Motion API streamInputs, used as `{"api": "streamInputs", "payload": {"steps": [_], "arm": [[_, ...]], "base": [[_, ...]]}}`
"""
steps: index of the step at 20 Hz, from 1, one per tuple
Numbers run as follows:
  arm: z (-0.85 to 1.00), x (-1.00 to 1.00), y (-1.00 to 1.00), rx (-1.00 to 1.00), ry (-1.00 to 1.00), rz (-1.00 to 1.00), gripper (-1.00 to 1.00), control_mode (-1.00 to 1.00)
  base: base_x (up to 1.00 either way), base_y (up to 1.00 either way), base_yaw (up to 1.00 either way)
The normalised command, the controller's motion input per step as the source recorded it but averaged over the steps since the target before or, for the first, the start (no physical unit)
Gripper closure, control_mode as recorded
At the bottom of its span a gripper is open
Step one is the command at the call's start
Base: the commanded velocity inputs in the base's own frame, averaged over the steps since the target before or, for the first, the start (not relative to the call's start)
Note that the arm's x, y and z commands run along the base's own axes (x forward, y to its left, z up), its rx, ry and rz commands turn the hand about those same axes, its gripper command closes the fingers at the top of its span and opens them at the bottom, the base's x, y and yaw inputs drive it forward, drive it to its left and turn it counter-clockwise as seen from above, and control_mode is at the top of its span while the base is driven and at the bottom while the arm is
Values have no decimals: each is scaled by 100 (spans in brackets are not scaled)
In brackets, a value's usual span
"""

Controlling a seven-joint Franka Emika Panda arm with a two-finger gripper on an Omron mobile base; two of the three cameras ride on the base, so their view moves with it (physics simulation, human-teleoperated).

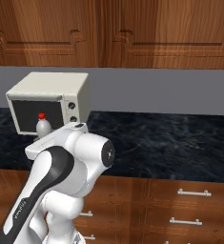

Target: Take the bottled waters from the counter and place them in the freezer to freeze. Close the freezer door after placing the bottles.

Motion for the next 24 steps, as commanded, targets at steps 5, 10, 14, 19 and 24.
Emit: {"api": "streamInputs", "payload": {"steps": [5,10,14,19,24], "arm": [[-1,-1,1,0,0,0,100,-100],[0,0,0,0,0,0,100,-100],[0,0,0,0,0,0,100,100],[0,0,0,0,0,0,100,100],[0,0,0,0,0,0,100,100]], "base": [[0,0,0],[0,0,0],[-5,3,0],[-74,28,13],[-97,52,23]]}}
